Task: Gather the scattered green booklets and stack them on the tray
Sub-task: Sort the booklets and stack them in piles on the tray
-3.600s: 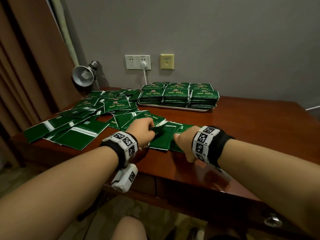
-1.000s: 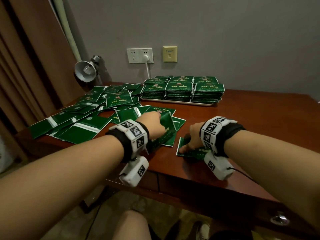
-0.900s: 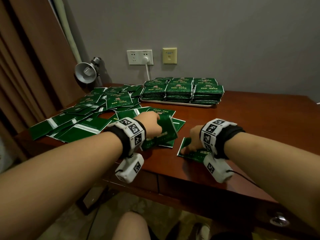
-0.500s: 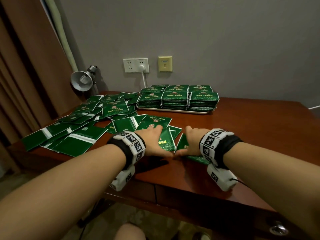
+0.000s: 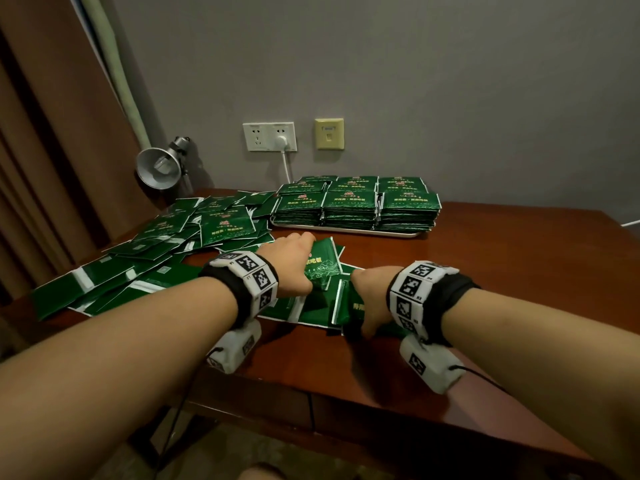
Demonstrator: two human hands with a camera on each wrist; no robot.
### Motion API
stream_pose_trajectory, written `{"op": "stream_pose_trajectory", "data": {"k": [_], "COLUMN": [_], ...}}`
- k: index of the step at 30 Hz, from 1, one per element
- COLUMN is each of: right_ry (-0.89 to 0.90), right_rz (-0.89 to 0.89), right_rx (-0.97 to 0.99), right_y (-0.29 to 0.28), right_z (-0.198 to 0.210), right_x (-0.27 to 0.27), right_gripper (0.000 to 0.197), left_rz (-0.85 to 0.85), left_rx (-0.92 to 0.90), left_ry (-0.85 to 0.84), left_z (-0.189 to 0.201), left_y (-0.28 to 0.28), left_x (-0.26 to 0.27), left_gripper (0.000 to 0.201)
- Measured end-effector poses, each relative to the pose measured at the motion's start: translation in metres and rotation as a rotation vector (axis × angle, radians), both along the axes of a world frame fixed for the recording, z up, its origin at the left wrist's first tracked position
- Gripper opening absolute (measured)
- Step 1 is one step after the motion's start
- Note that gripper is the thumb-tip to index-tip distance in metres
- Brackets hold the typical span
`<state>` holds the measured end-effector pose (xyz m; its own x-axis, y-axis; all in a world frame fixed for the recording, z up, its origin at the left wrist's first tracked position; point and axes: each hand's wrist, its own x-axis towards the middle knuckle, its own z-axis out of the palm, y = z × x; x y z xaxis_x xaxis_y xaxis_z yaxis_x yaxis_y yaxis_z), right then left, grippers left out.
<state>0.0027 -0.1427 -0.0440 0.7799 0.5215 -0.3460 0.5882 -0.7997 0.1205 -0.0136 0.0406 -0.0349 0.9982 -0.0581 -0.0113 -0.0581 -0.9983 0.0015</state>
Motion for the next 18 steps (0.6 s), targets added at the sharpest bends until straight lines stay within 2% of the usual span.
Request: {"op": "stream_pose_trajectory", "data": {"k": [2,4,6,8,11,14,18], "right_ry": [-0.023,-0.020,-0.055,-0.156,-0.253,-0.283,-0.302], "right_rz": [-0.034,-0.058,-0.051,-0.028,-0.034,-0.048,-0.030], "right_rx": [-0.029,-0.039,-0.006,0.075,0.156,0.130,0.107], "right_y": [0.002,0.000,-0.006,-0.012,-0.017,-0.010,0.012], "right_z": [0.000,0.003,0.008,0.014,0.022,0.035,0.063], "right_x": [0.004,0.011,0.023,0.036,0.057,0.082,0.125], "right_gripper": [0.099,0.106,0.101,0.087,0.071,0.067,0.073], "left_rz": [-0.001,-0.006,-0.003,0.008,0.021,0.004,-0.051], "left_rx": [-0.052,-0.089,-0.112,-0.106,-0.093,-0.068,-0.045], "left_ry": [-0.008,-0.018,-0.027,-0.043,-0.055,-0.079,-0.070], "left_z": [0.002,0.006,0.010,0.014,0.022,0.032,0.043], "left_y": [0.005,0.010,0.016,0.022,0.030,0.037,0.047], "left_x": [0.007,0.014,0.021,0.028,0.042,0.062,0.097], "left_gripper": [0.079,0.086,0.093,0.099,0.099,0.093,0.091]}}
